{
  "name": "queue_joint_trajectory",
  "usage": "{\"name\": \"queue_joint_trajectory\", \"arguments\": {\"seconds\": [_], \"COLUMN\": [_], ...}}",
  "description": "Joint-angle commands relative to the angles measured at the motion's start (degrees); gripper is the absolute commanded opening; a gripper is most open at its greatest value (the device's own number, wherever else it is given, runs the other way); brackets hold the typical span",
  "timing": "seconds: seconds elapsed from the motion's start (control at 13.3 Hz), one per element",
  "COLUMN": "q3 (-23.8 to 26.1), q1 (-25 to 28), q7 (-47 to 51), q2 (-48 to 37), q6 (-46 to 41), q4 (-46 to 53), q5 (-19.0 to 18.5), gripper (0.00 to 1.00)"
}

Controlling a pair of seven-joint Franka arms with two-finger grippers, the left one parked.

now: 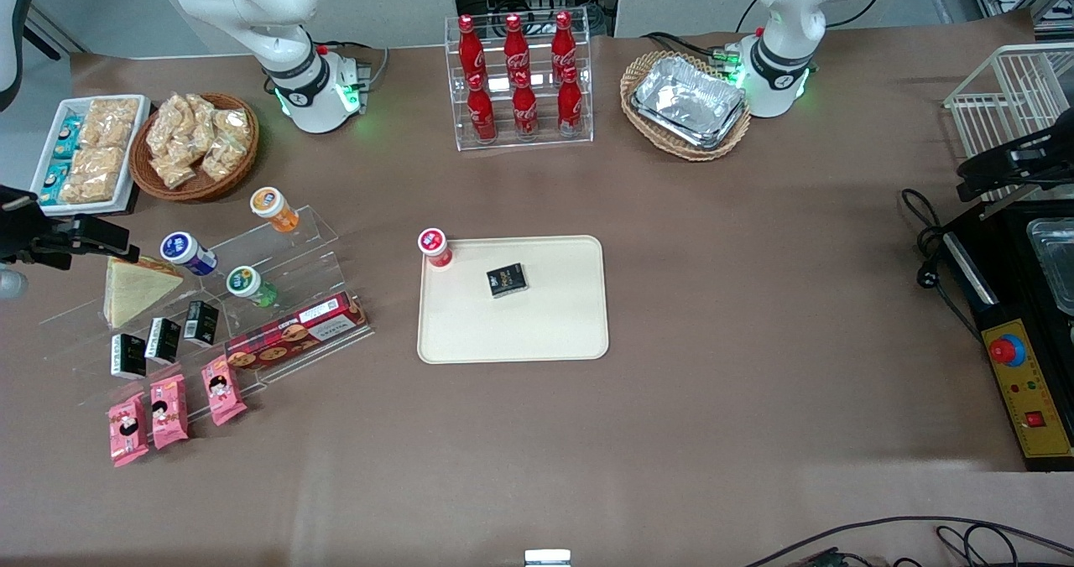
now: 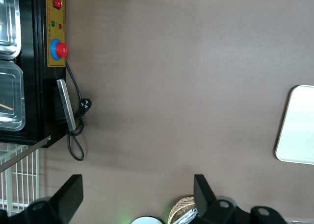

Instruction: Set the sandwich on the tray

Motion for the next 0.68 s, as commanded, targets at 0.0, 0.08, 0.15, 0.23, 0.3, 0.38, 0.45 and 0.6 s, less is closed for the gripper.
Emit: {"name": "queue_joint_trajectory", "arguments": {"seconds": [0.0, 0.08, 0.15, 0.23, 0.3, 0.38, 0.45, 0.6], "q3": [-0.5, -0.6, -0.7, -0.6, -0.5, -0.5, -0.4, -0.3], "q1": [0.0, 0.0, -0.1, -0.1, 0.0, 0.0, 0.3, 0.3], "q7": [0.0, 0.0, -0.1, -0.4, -0.4, -0.3, -0.2, -0.4], "q2": [-0.3, -0.3, -0.3, -0.3, -0.4, -0.4, -0.6, -1.0], "q6": [0.0, 0.0, 0.0, 0.0, 0.0, -0.1, -0.2, -0.8], "q4": [0.5, 0.5, 0.5, 0.5, 0.5, 0.5, 0.5, 0.4], "q5": [-0.1, -0.2, -0.2, -0.5, -0.7, -0.7, -0.7, -1.6], "gripper": [1.0, 1.0, 1.0, 1.0, 1.0, 1.0, 1.0, 1.0]}}
